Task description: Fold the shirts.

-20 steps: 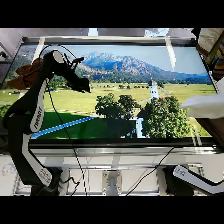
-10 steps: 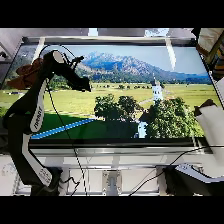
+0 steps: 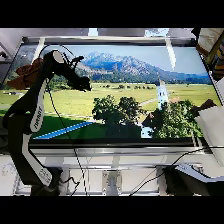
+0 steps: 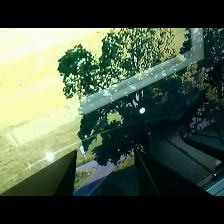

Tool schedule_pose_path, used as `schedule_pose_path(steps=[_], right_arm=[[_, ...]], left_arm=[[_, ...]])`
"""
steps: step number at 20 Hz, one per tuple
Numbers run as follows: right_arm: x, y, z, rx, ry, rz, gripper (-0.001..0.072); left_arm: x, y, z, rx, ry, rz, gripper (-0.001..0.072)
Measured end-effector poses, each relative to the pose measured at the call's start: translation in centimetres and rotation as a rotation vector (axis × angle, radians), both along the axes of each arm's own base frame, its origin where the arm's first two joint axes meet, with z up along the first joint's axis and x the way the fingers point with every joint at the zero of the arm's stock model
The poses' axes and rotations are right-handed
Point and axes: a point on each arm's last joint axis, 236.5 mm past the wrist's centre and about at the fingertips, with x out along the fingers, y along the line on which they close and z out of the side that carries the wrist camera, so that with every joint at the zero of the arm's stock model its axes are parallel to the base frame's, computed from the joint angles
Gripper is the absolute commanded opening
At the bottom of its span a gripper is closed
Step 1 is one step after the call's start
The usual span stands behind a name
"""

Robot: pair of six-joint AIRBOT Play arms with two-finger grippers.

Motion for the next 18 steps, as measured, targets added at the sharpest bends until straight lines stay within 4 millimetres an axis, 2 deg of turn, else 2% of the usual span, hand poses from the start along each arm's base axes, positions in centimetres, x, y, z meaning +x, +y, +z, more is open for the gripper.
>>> schedule_pose_path(steps=[2, 4, 6, 8, 12, 15, 17, 18], right_arm=[[4.5, 2.0, 1.2, -0.008, -0.098, 0.103, 0.0391], [8.8, 4.9, 2.3, -0.011, -0.175, 0.219, 0.0392], [12.2, 7.8, 3.1, -0.029, -0.223, 0.329, 0.0403], [15.5, 11.1, 4.0, -0.048, -0.270, 0.436, 0.0404], [20.1, 17.9, 5.8, -0.043, -0.377, 0.597, 0.0403], [22.1, 22.4, 6.9, -0.013, -0.442, 0.686, 0.0403], [22.6, 24.7, 7.3, 0.007, -0.466, 0.731, 0.0403], [22.8, 25.7, 7.4, 0.018, -0.473, 0.752, 0.0403]], left_arm=[[1.0, -0.3, 0.3, -0.017, -0.040, 0.019, 0.0418], [2.8, -0.4, 1.2, -0.028, -0.110, 0.046, 0.0418], [5.0, 0.5, 2.7, -0.024, -0.199, 0.082, 0.0417], [7.4, 2.5, 4.8, -0.011, -0.298, 0.135, 0.0418], [11.2, 10.0, 8.5, 0.045, -0.451, 0.312, 0.0418], [12.4, 17.1, 9.4, 0.107, -0.496, 0.456, 0.0427], [12.5, 21.6, 9.2, 0.160, -0.505, 0.533, 0.0655], [12.2, 23.9, 8.8, 0.199, -0.504, 0.561, 0.0694]])
